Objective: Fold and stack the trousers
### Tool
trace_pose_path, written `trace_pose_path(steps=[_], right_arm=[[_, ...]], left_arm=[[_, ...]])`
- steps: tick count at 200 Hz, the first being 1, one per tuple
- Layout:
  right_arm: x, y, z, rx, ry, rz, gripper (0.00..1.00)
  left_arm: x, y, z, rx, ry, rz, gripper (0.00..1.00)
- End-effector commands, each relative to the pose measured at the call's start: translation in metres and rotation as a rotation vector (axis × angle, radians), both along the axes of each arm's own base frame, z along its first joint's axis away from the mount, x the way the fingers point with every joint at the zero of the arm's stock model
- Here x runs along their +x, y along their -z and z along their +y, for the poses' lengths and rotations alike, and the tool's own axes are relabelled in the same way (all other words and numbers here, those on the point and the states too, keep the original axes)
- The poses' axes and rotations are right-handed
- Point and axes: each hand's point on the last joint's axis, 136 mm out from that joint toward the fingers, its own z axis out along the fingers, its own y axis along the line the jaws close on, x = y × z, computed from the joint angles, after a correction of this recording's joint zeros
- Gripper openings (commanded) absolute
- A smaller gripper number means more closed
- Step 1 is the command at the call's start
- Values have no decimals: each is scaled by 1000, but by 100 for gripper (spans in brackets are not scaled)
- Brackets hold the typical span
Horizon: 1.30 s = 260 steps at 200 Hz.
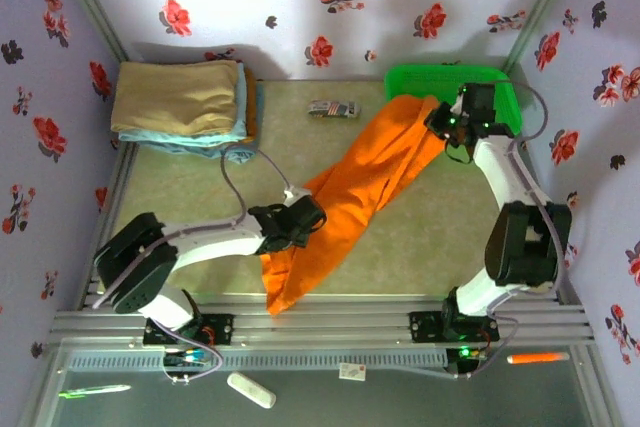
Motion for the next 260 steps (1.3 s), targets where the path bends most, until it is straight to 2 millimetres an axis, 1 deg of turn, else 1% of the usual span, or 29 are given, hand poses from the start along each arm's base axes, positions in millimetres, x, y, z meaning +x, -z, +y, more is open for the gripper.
trace_pose_path(steps=[1, 14, 22, 36, 40, 44, 57, 68, 85, 98, 108, 116, 123, 128, 131, 140, 147, 153, 164, 174, 188, 196, 209, 221, 233, 235, 248, 253, 260], right_arm=[[-1, -92, 10, 20, -23, -214, 0], [-11, -125, 27, 3, -61, -278, 0], [-23, -146, 40, -11, -96, -325, 0], [-51, -177, 66, -53, -145, -403, 0], [-59, -183, 68, -65, -145, -422, 0], [-71, -191, 79, -69, -169, -449, 0], [-105, -204, 103, -86, -215, -519, 0], [-134, -204, 122, -88, -251, -561, 0], [-170, -179, 151, -83, -312, -578, 0], [-188, -144, 173, -89, -359, -549, 0], [-202, -113, 193, -111, -421, -525, 6], [-212, -88, 206, -145, -456, -500, 19], [-221, -64, 215, -180, -489, -477, 44], [-226, -48, 220, -201, -506, -452, 57], [-229, -38, 221, -209, -516, -433, 61], [-235, -13, 226, -221, -548, -382, 64], [-236, 2, 225, -245, -559, -356, 66], [-234, 12, 215, -297, -531, -329, 71], [-218, 15, 181, -416, -377, -312, 83], [-203, 12, 144, -482, -217, -281, 89], [-186, 19, 98, -442, -42, -176, 93], [-177, 26, 78, -393, 35, -116, 94], [-165, 38, 53, -313, 131, -45, 94], [-156, 46, 40, -234, 204, -2, 95], [-148, 50, 33, -179, 254, 8, 96], [-148, 51, 36, -156, 246, 17, 95], [-140, 54, 41, -87, 247, 26, 95], [-138, 55, 43, -76, 247, 27, 95], [-133, 55, 47, -63, 239, 24, 95]], left_arm=[[23, -65, 20, 50, -33, -154, 0], [31, -89, 32, 38, -58, -205, 0], [35, -104, 42, 31, -78, -242, 0], [43, -128, 69, 11, -139, -294, 0], [44, -134, 77, 1, -160, -305, 0], [46, -139, 87, -8, -184, -316, 0], [49, -154, 119, -38, -265, -354, 0], [49, -165, 144, -55, -325, -383, 0], [46, -175, 175, -73, -406, -414, 0], [44, -176, 191, -74, -449, -415, 0], [43, -173, 201, -79, -494, -406, 0], [42, -170, 208, -84, -531, -396, 0], [42, -166, 213, -86, -561, -384, 0], [42, -163, 215, -88, -579, -376, 0], [42, -161, 217, -91, -590, -373, 0], [41, -154, 221, -89, -617, -357, 0], [39, -148, 223, -92, -635, -345, 0], [39, -143, 225, -95, -648, -338, 0], [36, -136, 227, -106, -675, -329, 0], [35, -131, 227, -123, -688, -319, 0], [34, -122, 224, -142, -687, -295, 0], [33, -117, 223, -149, -687, -283, 4], [31, -107, 220, -156, -687, -255, 22], [29, -99, 216, -166, -676, -225, 49], [29, -96, 210, -190, -654, -198, 75], [29, -96, 208, -195, -649, -194, 78], [30, -98, 197, -231, -610, -169, 91], [30, -100, 193, -238, -595, -166, 99], [30, -103, 189, -239, -579, -164, 100]])
